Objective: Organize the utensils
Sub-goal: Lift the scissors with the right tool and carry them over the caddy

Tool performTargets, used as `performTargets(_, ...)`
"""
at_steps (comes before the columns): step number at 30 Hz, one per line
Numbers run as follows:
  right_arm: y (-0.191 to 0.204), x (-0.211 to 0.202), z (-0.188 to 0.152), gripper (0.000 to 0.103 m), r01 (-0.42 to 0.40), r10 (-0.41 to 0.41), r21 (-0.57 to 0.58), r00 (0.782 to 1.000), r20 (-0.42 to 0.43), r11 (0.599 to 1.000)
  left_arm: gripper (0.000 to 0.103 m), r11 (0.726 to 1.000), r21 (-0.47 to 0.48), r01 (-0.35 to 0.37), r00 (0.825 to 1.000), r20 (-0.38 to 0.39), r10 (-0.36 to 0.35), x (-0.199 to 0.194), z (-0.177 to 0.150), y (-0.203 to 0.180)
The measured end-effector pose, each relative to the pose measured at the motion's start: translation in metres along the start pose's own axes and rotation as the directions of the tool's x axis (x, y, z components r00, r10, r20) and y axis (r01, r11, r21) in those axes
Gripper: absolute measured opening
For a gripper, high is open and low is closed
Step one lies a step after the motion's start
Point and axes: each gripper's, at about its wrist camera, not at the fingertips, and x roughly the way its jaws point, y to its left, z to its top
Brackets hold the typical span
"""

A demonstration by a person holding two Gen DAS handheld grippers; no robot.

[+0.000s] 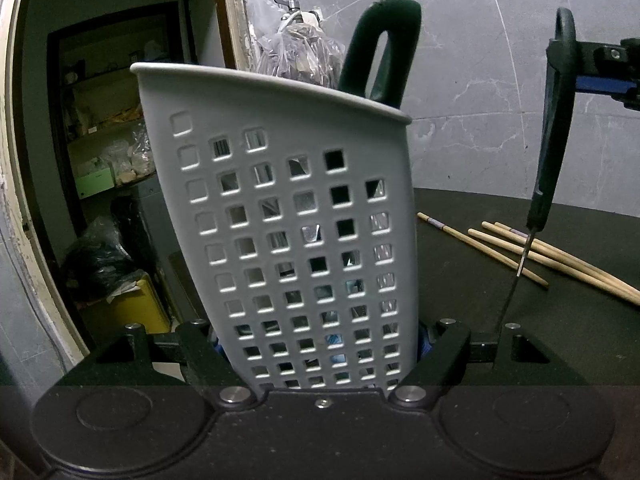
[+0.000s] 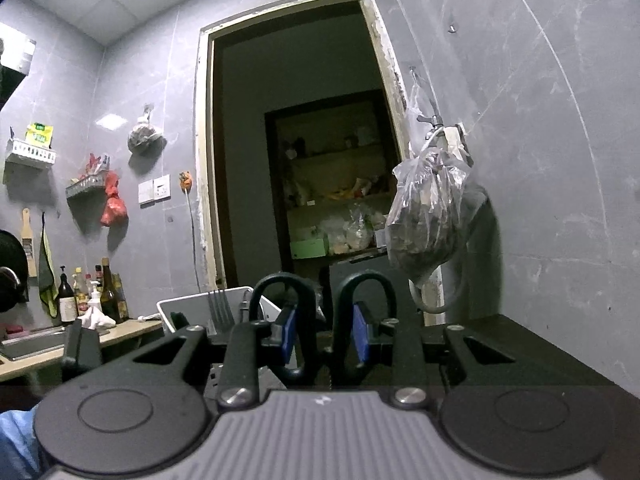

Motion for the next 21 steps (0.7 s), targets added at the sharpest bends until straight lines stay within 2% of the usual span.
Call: performTargets(21,-0.0009,-0.0015,0.0034,0.036,-0.008,0.008,-0.011,1.000,-0.003,1.000,0.079,1.000,0.001,-0.001,1.000,0.000,0.001,-0.0005,-0.0002,-0.0010)
